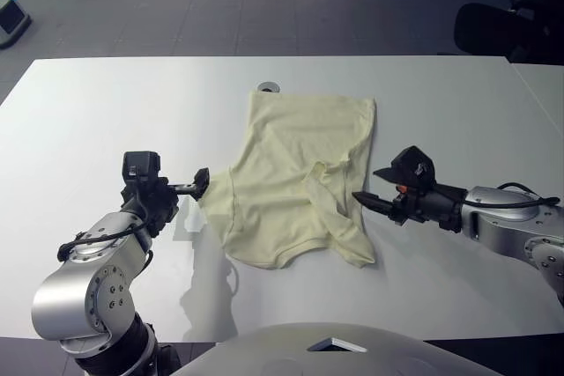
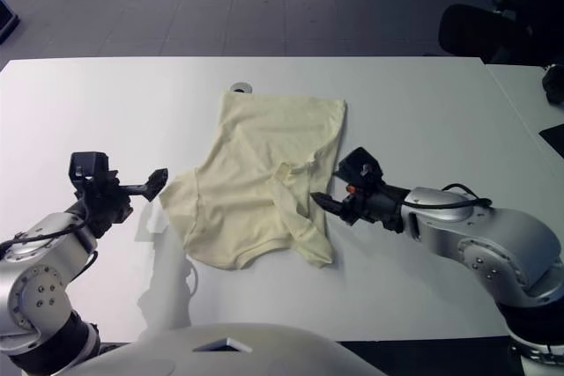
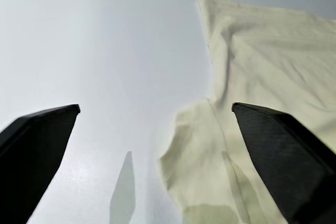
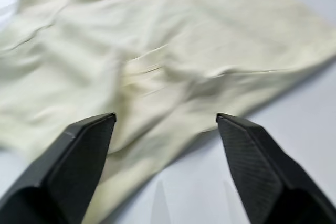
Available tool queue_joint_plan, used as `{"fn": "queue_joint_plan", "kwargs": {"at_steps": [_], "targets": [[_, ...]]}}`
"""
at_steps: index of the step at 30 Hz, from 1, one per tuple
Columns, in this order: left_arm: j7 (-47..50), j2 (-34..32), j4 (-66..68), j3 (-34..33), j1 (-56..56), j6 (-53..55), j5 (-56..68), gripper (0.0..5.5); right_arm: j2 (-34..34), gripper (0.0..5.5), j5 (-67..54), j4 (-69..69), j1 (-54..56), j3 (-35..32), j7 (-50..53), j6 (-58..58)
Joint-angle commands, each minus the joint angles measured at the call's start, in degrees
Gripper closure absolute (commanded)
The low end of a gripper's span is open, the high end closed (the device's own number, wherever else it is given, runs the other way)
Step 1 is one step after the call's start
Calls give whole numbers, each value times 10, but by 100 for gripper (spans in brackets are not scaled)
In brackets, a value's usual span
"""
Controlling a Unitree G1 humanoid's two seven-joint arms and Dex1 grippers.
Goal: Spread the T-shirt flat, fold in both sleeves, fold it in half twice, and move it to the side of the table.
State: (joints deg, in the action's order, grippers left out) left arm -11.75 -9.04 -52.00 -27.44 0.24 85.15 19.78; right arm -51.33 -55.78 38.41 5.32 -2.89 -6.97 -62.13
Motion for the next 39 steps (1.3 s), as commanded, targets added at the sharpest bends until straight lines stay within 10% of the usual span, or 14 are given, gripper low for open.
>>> {"fn": "queue_joint_plan", "kwargs": {"at_steps": [1,7,39], "targets": [[-33,31,52,-39,25,18,26,10,59,117,31,-34,24,-47,56,9],[-71,23,117,-19,45,-4,56,41,115,10,46,-42,45,-72,89,-4],[-47,-37,226,0,78,-155,79,547,170,10,130,-57,75,-74,39,-41]]}}
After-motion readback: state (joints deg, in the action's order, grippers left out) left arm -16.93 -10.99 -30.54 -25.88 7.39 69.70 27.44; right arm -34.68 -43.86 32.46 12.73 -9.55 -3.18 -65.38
